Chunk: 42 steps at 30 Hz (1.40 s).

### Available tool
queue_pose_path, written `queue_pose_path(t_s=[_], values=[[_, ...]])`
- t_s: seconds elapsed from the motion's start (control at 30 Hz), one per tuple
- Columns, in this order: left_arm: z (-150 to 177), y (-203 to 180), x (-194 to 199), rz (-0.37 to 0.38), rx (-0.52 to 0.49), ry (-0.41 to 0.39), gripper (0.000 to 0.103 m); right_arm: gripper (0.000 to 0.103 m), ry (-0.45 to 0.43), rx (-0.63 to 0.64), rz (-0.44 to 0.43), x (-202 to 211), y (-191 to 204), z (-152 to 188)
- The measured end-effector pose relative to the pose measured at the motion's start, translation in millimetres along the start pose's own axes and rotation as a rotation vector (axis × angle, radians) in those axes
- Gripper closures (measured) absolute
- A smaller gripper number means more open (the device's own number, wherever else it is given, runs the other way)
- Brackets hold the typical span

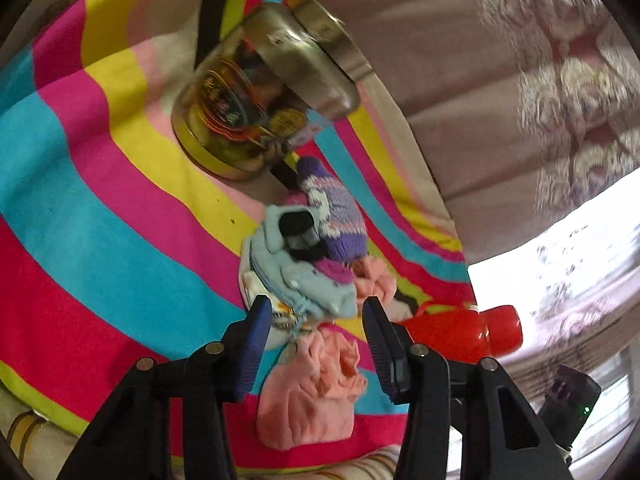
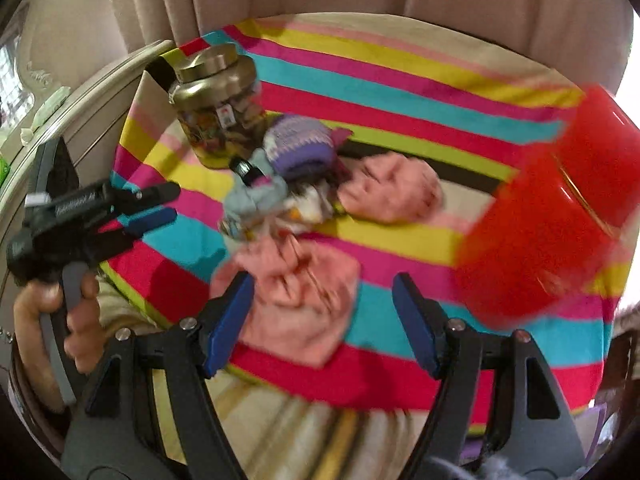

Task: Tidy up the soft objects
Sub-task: 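Grasp the black hair tie with the right tool while the left tool grasps the blue plush pig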

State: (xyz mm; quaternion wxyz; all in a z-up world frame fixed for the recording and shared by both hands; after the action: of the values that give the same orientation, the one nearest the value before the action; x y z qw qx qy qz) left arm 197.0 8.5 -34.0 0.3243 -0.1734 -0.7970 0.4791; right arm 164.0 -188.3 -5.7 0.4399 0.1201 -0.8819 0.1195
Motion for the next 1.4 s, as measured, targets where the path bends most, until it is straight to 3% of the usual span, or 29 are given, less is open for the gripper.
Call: queue_pose_path(t_s=[0.3,0.73,0.9,0.97,1.17,1.4], values=[[-21,34,6,0.058,0.132,-0.085,0.055,0.028,-0.048,0.099,0.015,-53,70,-57],[-30,54,10,0.087,0.169,-0.112,0.055,0.032,-0.040,0.257,0.061,-111,118,-77],[-30,57,8,0.093,0.174,-0.112,0.055,0.047,-0.013,0.269,0.063,-129,123,-78],[-30,58,7,0.093,0.170,-0.110,0.055,0.070,-0.012,0.273,0.056,-132,125,-78],[-28,55,-1,0.095,0.140,-0.092,0.055,0.071,-0.031,0.226,0.010,-123,116,-78],[-19,37,-22,0.102,0.060,-0.027,0.055,0.071,-0.082,0.093,0.015,-88,69,-81]])
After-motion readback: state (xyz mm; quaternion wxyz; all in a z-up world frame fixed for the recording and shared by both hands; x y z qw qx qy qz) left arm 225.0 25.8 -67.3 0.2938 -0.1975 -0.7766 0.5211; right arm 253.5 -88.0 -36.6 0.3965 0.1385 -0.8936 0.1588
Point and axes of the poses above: each gripper's, at about its wrist camera, not at the fingertips, and x roughly against the way its jaws point, y to its left, z to its underside, the point moved 9 cm from there along -x, roughly the way its jaws point, and after that the axes turned 12 degrees about z, right-handed, at the moved point
